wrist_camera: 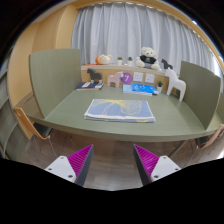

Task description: Fold towel

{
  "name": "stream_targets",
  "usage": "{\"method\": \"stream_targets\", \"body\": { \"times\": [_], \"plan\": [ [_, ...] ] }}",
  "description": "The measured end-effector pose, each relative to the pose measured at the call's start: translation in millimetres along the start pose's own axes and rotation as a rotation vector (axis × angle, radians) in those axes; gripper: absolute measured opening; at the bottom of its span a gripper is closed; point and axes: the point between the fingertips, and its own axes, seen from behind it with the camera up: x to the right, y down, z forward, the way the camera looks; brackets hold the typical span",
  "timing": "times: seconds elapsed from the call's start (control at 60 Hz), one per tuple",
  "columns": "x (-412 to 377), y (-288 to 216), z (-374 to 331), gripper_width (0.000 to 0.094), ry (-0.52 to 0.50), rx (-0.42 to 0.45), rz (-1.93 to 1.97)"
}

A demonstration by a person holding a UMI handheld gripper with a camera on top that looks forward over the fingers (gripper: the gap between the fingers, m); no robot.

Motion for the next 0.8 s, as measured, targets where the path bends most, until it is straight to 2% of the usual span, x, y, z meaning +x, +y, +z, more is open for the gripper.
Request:
{"method": "stream_targets", "body": {
  "times": [0.1,0.283,0.5,0.617,0.717,0.75,0.8],
  "plan": [
    [-46.1,-2.1,44.0,0.0802,-0.036,-0.037,-0.034],
    [-100.2,-45.0,134.6,0.0807,-0.072,-0.036,-0.041],
    [-123.4,-105.4,241.3,0.0803,-0.013,-0.045,-0.045],
    [-121.5,-117.3,288.0,0.0783,0.021,-0.079,-0.048],
    [-116.8,-113.7,312.5,0.0694,0.037,-0.121,-0.059],
    [-113.3,-117.5,316.4,0.0606,0.047,-0.106,-0.038],
    [-103.8,-117.4,317.0,0.0366,0.083,-0.116,-0.024]
  ]
}}
